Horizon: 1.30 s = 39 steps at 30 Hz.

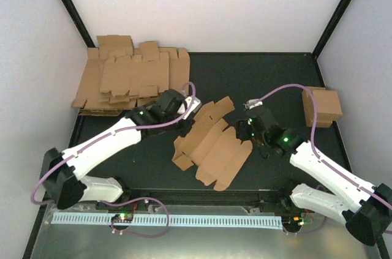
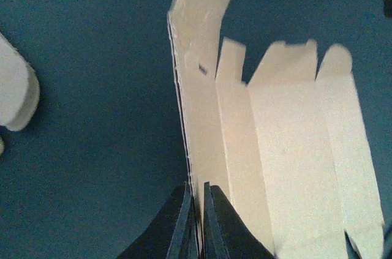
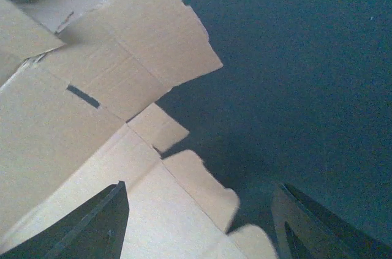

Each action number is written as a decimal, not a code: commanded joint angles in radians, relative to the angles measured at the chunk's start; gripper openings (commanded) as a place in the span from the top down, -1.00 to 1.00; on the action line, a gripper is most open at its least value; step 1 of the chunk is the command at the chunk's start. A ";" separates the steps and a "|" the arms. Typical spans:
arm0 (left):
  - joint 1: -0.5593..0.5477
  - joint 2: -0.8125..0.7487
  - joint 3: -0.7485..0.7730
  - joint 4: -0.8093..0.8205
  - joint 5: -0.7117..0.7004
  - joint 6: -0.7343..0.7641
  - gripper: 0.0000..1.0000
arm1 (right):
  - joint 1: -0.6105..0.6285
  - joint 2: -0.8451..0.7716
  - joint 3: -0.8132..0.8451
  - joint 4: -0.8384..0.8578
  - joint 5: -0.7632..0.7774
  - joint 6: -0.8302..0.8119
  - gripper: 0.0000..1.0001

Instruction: Fold the paper box

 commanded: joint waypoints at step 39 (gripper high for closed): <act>0.422 0.312 -0.007 -0.030 0.206 -0.129 -0.53 | -0.148 0.157 -0.419 0.452 -0.844 0.131 0.53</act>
